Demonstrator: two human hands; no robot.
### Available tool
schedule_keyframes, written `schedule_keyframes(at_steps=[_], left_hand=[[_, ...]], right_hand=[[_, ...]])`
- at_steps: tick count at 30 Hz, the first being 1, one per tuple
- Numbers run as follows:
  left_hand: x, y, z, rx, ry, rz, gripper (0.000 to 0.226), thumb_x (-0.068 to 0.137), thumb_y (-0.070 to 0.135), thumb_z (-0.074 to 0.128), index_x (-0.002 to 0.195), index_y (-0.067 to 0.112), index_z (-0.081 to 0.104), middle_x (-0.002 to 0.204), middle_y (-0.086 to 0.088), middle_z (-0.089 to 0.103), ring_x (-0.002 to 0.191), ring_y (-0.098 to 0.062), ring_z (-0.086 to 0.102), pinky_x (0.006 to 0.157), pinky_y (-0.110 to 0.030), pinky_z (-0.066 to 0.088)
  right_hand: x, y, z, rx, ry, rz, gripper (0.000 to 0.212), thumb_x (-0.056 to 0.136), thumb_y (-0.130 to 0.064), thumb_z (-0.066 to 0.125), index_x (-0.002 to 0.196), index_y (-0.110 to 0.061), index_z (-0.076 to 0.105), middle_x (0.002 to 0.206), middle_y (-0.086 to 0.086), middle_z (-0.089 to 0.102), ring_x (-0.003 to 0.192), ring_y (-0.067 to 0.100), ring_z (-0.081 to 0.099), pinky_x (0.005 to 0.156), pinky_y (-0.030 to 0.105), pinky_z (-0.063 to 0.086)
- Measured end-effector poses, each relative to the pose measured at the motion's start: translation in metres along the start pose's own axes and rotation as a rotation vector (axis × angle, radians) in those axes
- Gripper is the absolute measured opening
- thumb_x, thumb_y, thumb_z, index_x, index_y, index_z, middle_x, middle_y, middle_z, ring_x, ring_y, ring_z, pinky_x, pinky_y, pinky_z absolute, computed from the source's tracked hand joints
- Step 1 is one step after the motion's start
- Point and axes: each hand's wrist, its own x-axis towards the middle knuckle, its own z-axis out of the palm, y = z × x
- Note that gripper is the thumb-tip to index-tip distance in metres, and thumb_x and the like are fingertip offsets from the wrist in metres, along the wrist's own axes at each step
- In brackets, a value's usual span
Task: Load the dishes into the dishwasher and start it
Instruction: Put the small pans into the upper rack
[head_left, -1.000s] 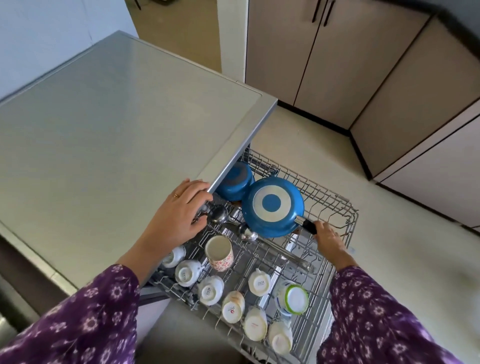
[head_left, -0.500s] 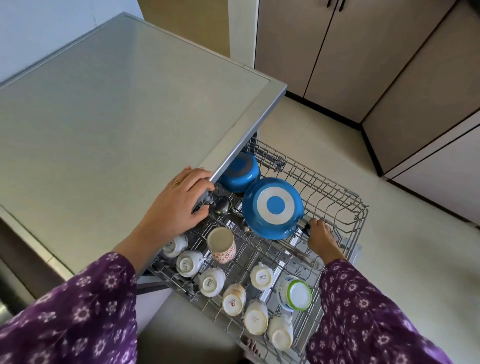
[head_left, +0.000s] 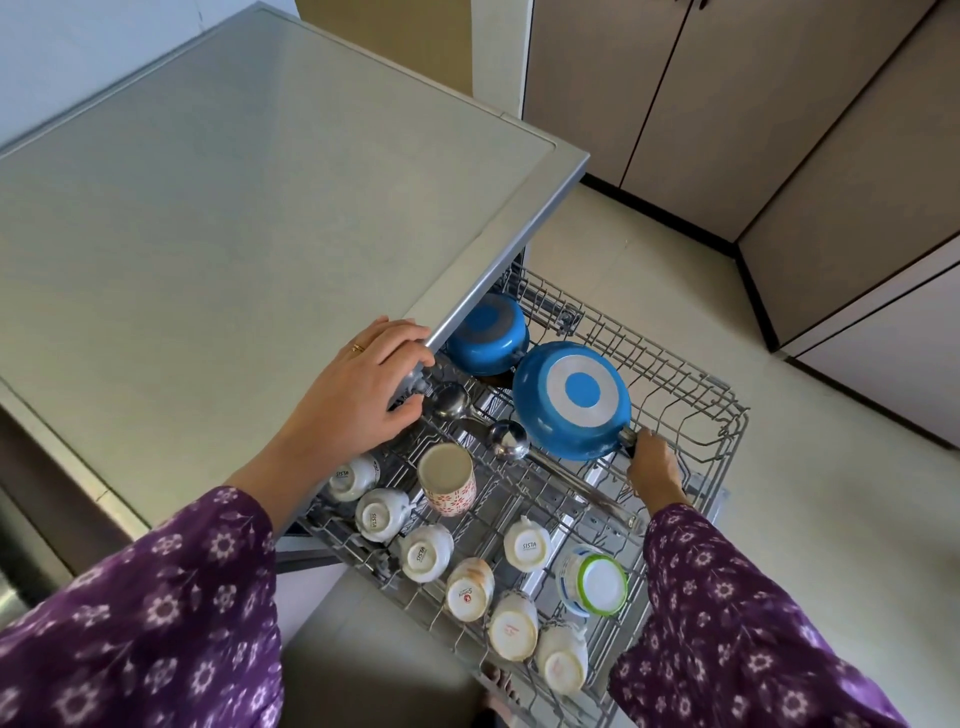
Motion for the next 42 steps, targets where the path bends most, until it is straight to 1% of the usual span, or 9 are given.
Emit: schedule_keyframes(at_steps=[5, 8, 14, 16, 22, 29, 33, 38, 42], left_hand=[[0.0, -0.001, 0.001, -0.004, 0.008, -0.001, 0.028, 0.079, 0.02, 0.062, 0.105, 0.009, 0.061, 0.124, -0.006, 0.055, 0.121, -0.022, 0.047, 0.11, -0.042, 0.035], [-0.001, -0.002, 0.002, -0.008, 0.008, -0.005, 0.028, 0.079, 0.02, 0.061, 0.104, 0.009, 0.061, 0.124, -0.005, 0.054, 0.121, -0.021, 0.047, 0.107, -0.042, 0.039], [-0.001, -0.001, 0.002, -0.01, 0.014, -0.005, 0.028, 0.08, 0.021, 0.06, 0.105, 0.009, 0.061, 0.124, -0.005, 0.054, 0.122, -0.02, 0.046, 0.107, -0.038, 0.037], [-0.001, -0.001, 0.001, -0.009, 0.02, -0.004, 0.028, 0.079, 0.02, 0.06, 0.105, 0.008, 0.061, 0.124, -0.005, 0.055, 0.122, -0.02, 0.046, 0.107, -0.036, 0.036], [-0.001, -0.001, -0.001, -0.035, 0.007, -0.012, 0.027, 0.08, 0.018, 0.062, 0.105, 0.009, 0.061, 0.125, -0.004, 0.053, 0.122, -0.02, 0.047, 0.107, -0.038, 0.038], [-0.002, 0.003, -0.006, -0.026, 0.012, -0.015, 0.027, 0.08, 0.017, 0.066, 0.106, 0.009, 0.061, 0.124, -0.005, 0.054, 0.12, -0.022, 0.049, 0.111, -0.042, 0.034], [-0.003, 0.006, -0.007, -0.003, 0.019, -0.029, 0.029, 0.079, 0.016, 0.069, 0.106, 0.01, 0.061, 0.122, -0.006, 0.056, 0.118, -0.023, 0.05, 0.105, -0.043, 0.041], [-0.009, 0.005, -0.007, -0.026, 0.048, -0.063, 0.028, 0.081, 0.021, 0.067, 0.107, 0.014, 0.059, 0.121, -0.001, 0.054, 0.117, -0.019, 0.05, 0.103, -0.038, 0.043], [-0.007, 0.0, -0.002, -0.051, 0.09, -0.055, 0.026, 0.081, 0.022, 0.065, 0.104, 0.014, 0.058, 0.117, -0.001, 0.056, 0.114, -0.018, 0.051, 0.104, -0.039, 0.042]], right_hand=[[-0.003, 0.004, 0.001, 0.0, 0.025, 0.036, 0.026, 0.089, 0.005, 0.049, 0.115, 0.0, 0.05, 0.106, 0.02, 0.06, 0.094, 0.036, 0.062, 0.068, 0.033, 0.041], [-0.006, 0.005, 0.003, -0.018, 0.062, 0.048, 0.029, 0.088, 0.004, 0.051, 0.117, 0.002, 0.045, 0.105, 0.021, 0.057, 0.091, 0.035, 0.062, 0.069, 0.036, 0.047], [-0.002, 0.01, 0.008, -0.001, 0.12, 0.059, 0.032, 0.088, 0.003, 0.054, 0.117, 0.0, 0.043, 0.096, 0.018, 0.061, 0.081, 0.032, 0.064, 0.056, 0.032, 0.042], [-0.002, 0.009, 0.009, 0.016, 0.108, 0.083, 0.031, 0.087, 0.002, 0.054, 0.117, 0.0, 0.043, 0.1, 0.019, 0.06, 0.086, 0.033, 0.063, 0.06, 0.034, 0.044], [-0.014, -0.002, 0.015, 0.042, 0.133, 0.165, 0.05, 0.085, -0.002, 0.055, 0.131, 0.003, 0.036, 0.126, 0.024, 0.045, 0.116, 0.038, 0.045, 0.091, 0.045, 0.049], [-0.051, -0.037, 0.008, 0.109, 0.16, -0.004, 0.043, 0.085, -0.003, 0.052, 0.127, 0.002, 0.043, 0.126, 0.019, 0.045, 0.116, 0.033, 0.044, 0.094, 0.041, 0.045], [-0.067, -0.067, 0.003, 0.175, 0.106, -0.153, 0.037, 0.087, -0.002, 0.049, 0.124, -0.002, 0.052, 0.123, 0.013, 0.048, 0.115, 0.027, 0.045, 0.098, 0.038, 0.045], [-0.073, -0.096, 0.016, 0.169, -0.037, -0.316, 0.019, 0.087, 0.001, 0.05, 0.101, -0.006, 0.062, 0.1, 0.01, 0.064, 0.083, 0.02, 0.062, 0.078, 0.029, 0.055], [-0.064, -0.116, 0.023, 0.099, -0.13, -0.339, 0.029, 0.086, 0.002, 0.057, 0.114, -0.007, 0.061, 0.101, 0.013, 0.066, 0.077, 0.021, 0.064, 0.076, 0.029, 0.056]])
